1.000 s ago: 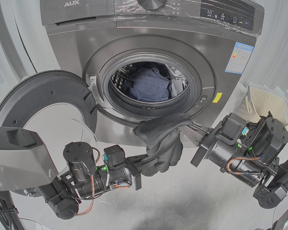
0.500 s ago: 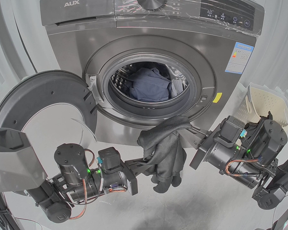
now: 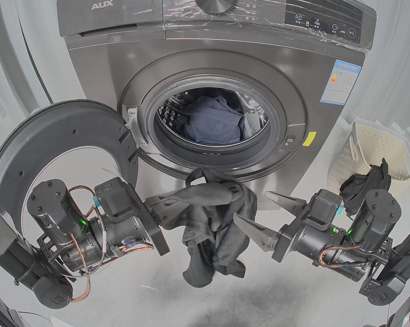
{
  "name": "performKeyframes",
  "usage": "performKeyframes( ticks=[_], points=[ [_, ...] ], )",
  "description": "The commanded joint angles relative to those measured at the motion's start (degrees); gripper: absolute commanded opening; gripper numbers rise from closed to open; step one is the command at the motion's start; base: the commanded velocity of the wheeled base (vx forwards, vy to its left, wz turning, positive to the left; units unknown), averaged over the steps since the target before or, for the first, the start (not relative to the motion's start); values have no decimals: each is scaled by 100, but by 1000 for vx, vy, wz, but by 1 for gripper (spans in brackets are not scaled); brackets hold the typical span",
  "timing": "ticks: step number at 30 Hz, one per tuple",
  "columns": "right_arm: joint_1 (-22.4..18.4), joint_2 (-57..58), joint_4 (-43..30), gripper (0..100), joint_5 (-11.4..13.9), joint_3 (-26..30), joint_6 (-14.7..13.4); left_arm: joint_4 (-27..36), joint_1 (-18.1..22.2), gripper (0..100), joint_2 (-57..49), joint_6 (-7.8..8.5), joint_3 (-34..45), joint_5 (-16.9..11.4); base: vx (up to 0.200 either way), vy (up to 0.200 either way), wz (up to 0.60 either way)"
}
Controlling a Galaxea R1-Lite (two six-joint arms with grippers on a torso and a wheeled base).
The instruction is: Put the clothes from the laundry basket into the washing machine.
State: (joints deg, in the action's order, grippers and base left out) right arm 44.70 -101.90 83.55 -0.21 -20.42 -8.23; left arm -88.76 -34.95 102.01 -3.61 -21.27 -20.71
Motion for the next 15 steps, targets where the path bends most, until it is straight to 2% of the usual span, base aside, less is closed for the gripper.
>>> performKeyframes(
  ticks=[1, 15],
  points=[
    [-85, -128, -15, 100, 3, 310, 14, -1, 59, 0, -278, -17, -219, -12, 0, 0, 0],
    [-111, -779, 3, 100, 21, 179, 67, 25, 59, 0, -542, -52, -422, -21, 0, 0, 0]
  ],
)
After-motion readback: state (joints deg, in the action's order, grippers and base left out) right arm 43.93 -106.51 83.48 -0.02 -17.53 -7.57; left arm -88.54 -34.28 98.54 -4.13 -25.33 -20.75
